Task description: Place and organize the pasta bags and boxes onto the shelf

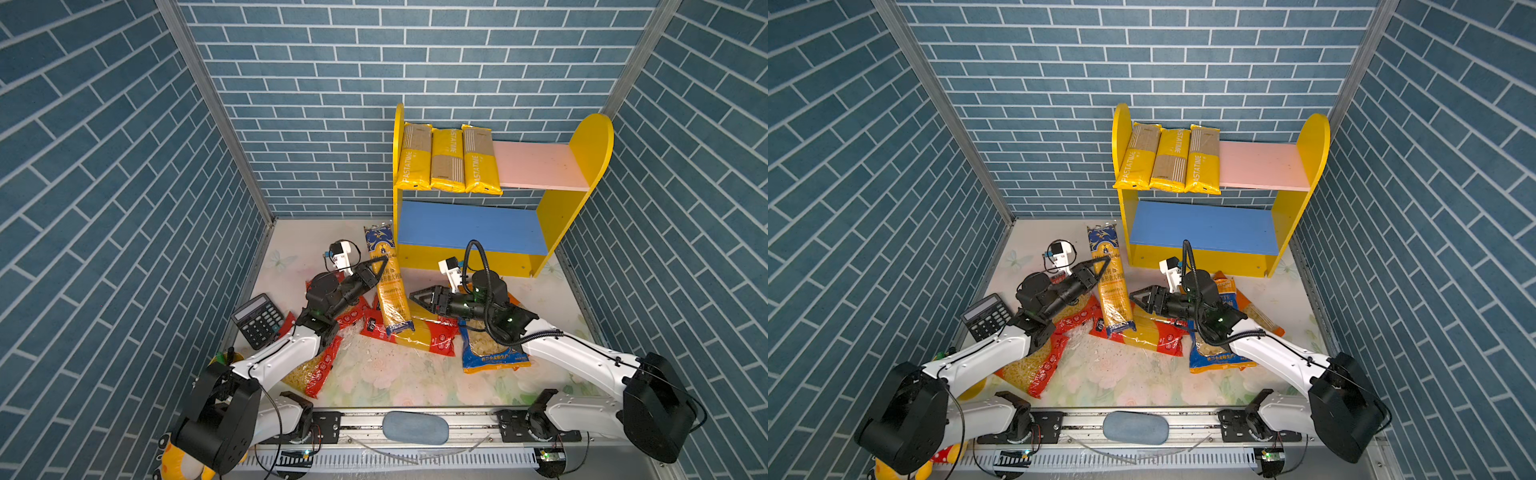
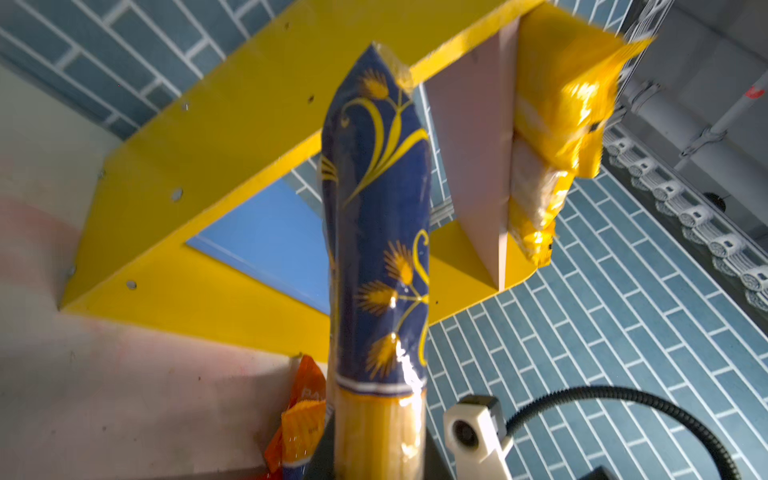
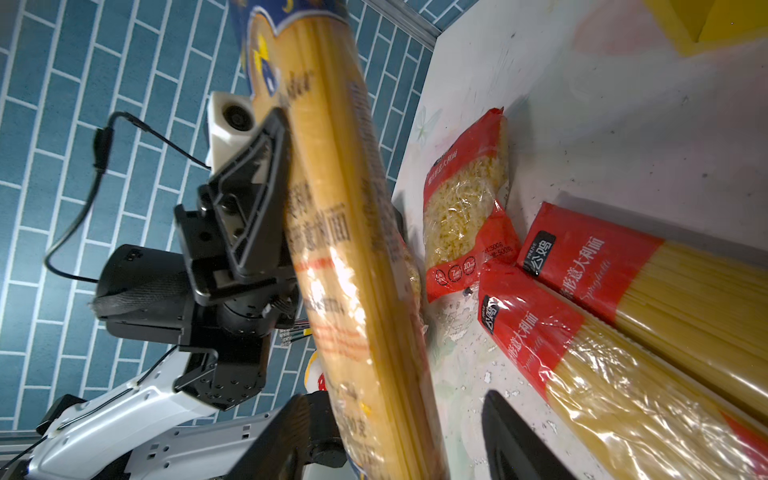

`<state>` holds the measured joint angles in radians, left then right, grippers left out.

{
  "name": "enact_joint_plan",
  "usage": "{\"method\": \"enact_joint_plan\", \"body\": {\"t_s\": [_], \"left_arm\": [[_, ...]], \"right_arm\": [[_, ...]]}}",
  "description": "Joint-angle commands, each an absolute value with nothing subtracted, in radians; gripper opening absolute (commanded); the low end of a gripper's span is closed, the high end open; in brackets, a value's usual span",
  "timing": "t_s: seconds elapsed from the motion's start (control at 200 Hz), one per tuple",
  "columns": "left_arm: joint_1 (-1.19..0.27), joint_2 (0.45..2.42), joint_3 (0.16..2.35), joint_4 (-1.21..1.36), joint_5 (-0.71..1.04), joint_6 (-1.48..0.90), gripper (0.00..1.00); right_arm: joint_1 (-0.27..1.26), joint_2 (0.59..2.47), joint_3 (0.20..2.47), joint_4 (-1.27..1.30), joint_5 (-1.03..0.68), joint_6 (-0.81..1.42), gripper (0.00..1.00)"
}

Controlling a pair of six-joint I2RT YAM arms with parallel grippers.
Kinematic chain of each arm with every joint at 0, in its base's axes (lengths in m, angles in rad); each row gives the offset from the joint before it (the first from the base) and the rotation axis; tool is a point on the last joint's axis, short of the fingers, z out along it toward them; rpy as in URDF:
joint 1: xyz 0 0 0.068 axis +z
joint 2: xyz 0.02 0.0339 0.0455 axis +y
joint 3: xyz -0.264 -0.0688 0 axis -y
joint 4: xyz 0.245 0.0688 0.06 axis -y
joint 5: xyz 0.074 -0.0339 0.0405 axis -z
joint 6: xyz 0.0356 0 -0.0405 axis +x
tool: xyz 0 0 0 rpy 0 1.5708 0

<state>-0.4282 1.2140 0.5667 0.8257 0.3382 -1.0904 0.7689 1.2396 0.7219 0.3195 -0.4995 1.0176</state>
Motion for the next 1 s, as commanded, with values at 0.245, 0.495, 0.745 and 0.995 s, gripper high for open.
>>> {"method": "enact_joint_plan", "body": {"t_s": [0.245,0.495,0.745,0.995], "left_arm": [[-0.429,1.164,0.695,1.002,0.129,-1.063,0.00],[-0.449,1.172,0.757,1.033,0.070,-1.074,0.00],[-0.475,1.190,0.776,1.038,0.054,-1.096,0.00],[-0.501,1.193,0.769,1.035,0.031,-1.096,0.01]], "right_arm": [[0.807,1.295,0.676,0.643,-0.471,1.189,0.73],[0.824,1.359,0.718,0.752,-0.469,1.221,0.73],[0.828,1.402,0.755,0.889,-0.441,1.262,0.71],[0.830,1.437,0.778,1.016,-0.388,1.296,0.65]]}}
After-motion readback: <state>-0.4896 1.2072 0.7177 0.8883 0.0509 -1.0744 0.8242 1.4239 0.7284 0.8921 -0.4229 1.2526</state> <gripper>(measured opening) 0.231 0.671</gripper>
